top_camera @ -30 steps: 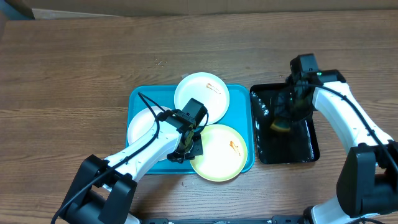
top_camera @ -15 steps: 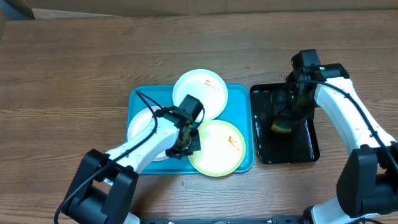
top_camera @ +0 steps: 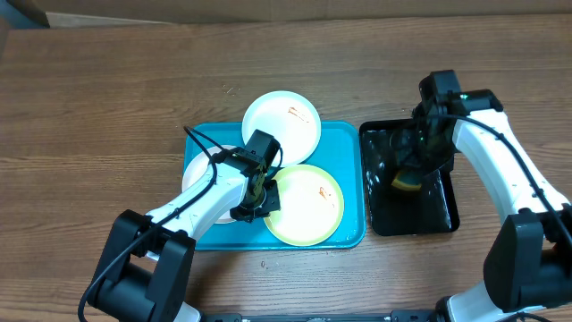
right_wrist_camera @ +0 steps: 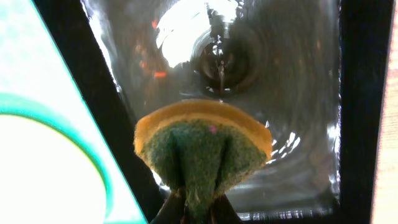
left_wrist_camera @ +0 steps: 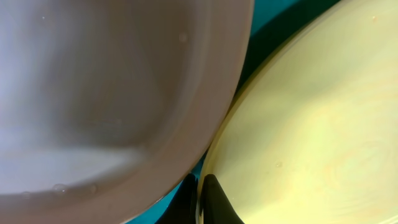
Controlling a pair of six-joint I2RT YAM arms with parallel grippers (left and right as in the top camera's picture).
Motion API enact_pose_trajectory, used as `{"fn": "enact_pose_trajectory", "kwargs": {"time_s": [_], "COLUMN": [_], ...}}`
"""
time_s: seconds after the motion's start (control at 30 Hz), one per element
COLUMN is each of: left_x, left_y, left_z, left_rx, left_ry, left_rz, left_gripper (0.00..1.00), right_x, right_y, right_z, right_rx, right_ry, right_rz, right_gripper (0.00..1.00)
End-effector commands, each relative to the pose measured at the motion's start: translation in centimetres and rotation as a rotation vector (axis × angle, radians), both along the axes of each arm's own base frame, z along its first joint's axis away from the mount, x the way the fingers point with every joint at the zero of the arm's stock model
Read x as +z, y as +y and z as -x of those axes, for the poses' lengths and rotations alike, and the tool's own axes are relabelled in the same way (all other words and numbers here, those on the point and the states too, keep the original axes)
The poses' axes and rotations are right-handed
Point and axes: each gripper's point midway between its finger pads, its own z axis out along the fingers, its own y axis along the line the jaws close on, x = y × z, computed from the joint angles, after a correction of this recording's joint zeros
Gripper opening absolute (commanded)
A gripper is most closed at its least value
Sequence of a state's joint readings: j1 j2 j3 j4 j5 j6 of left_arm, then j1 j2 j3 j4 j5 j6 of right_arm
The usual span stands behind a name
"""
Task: Clean dirty plates on tray and stack at the side
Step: 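Grip the yellow-rimmed plate rim with the left gripper and tilt it up, then lift the sponge with the right gripper and carry it over the plate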
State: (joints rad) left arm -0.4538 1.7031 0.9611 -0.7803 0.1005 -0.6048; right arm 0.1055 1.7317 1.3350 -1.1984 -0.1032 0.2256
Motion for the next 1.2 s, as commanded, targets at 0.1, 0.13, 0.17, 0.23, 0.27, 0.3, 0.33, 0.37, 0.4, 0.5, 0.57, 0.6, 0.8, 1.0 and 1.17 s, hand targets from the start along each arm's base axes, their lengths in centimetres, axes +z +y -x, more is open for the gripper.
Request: {"fn": "enact_pose_trajectory", "kwargs": {"time_s": [0.1,0.13,0.17,0.23,0.27,0.3,0.33,0.37,0.4,0.5,0.57,0.6,0.8,1.0,1.17], "left_x": [-0.3,-0.2,-0.2,-0.1,-0.1,-0.1,-0.1,-0.1,-0.1,-0.1,-0.1,-0.1,-0.1,-0.1,-0.1], "left_y": [0.2,0.0,-0.4,-1.0,-1.1,-1.1,-1.1,-1.1,-1.1,-1.1,-1.1,-1.1,-1.1,-1.1,-1.1], "left_z": [-0.3,-0.4,-0.6,-0.8,-0.9,-0.9,-0.9,-0.9,-0.9,-1.0,-1.0,-1.0,-1.0,-1.0,-1.0], "left_rx": [-0.021,-0.025,-0.027,-0.03,-0.03,-0.03,-0.03,-0.029,-0.026,-0.023,-0.023,-0.023,-0.023,-0.024,-0.024], "left_ry": [-0.006,-0.01,-0.015,-0.023,-0.026,-0.028,-0.028,-0.028,-0.027,-0.029,-0.029,-0.029,-0.028,-0.028,-0.027], "left_rz": [-0.018,-0.004,0.012,0.044,0.049,0.049,0.049,0.049,0.049,0.05,0.05,0.05,0.05,0.049,0.049], "left_gripper": [0.04,0.04,0.04,0.04,0.04,0.04,0.04,0.04,0.04,0.04,0.04,0.04,0.04,0.04,0.04], "right_x": [4.9,5.2,5.2,5.1,5.1,5.1,5.1,5.2,5.3,6.4,7.0,7.1,6.7,4.0,0.6], "right_y": [0.2,-0.2,-0.3,-0.5,-0.5,-0.4,-0.1,0.8,1.8,5.7,7.4,8.1,11.6,13.4,13.8], "right_z": [-1.7,-1.7,-1.7,-1.8,-1.8,-1.7,-1.7,-1.6,-1.5,-0.9,-0.5,-0.2,1.5,2.9,3.3], "right_rx": [0.053,0.051,0.052,0.05,0.047,0.048,0.054,0.08,0.11,0.228,0.28,0.296,0.431,0.518,0.579], "right_ry": [-0.068,-0.069,-0.069,-0.072,-0.071,-0.069,-0.067,-0.069,-0.071,-0.083,-0.087,-0.085,-0.07,-0.073,-0.11], "right_rz": [0.001,0.021,0.027,0.04,0.043,0.036,0.016,-0.026,-0.078,-0.28,-0.361,-0.379,-0.332,-0.146,-0.007], "right_gripper": [0.04,0.04,0.04,0.04,0.04,0.04,0.04,0.04,0.04,0.04,0.04,0.04,0.04,0.04,0.04]}}
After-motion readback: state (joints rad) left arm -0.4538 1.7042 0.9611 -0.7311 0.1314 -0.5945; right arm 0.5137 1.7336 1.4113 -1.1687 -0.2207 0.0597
